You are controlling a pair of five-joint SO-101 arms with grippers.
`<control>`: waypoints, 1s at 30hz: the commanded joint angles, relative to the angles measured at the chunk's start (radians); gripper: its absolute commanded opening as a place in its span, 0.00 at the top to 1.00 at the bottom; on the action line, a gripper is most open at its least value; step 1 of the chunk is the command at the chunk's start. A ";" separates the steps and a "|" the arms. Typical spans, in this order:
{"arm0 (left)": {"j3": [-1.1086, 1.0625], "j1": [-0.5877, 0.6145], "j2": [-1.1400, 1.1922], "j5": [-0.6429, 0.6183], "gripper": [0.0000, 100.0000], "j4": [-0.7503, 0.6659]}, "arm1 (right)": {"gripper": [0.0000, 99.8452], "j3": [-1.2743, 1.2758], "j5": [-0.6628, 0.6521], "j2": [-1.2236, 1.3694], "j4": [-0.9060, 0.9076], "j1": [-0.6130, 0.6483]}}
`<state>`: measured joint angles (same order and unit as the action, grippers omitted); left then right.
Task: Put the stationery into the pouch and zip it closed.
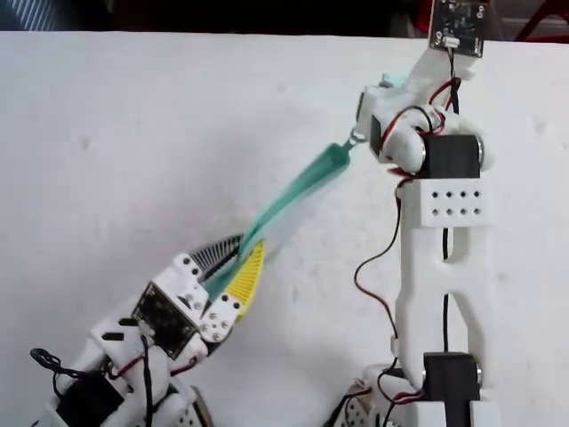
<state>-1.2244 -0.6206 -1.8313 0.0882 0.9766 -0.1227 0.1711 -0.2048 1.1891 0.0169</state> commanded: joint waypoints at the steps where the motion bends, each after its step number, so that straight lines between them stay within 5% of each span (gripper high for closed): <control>1: 0.028 0.018 0.010 0.008 0.98 0.044 | 0.98 -0.012 -0.012 0.027 -0.061 -0.090; 30: 0.028 0.018 0.010 0.008 0.98 0.044 | 0.98 -0.014 -0.012 0.028 -0.065 -0.107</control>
<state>-1.2244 -0.6191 -1.8313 0.0882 0.9766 -0.1227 0.1711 -0.1864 1.1830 0.0153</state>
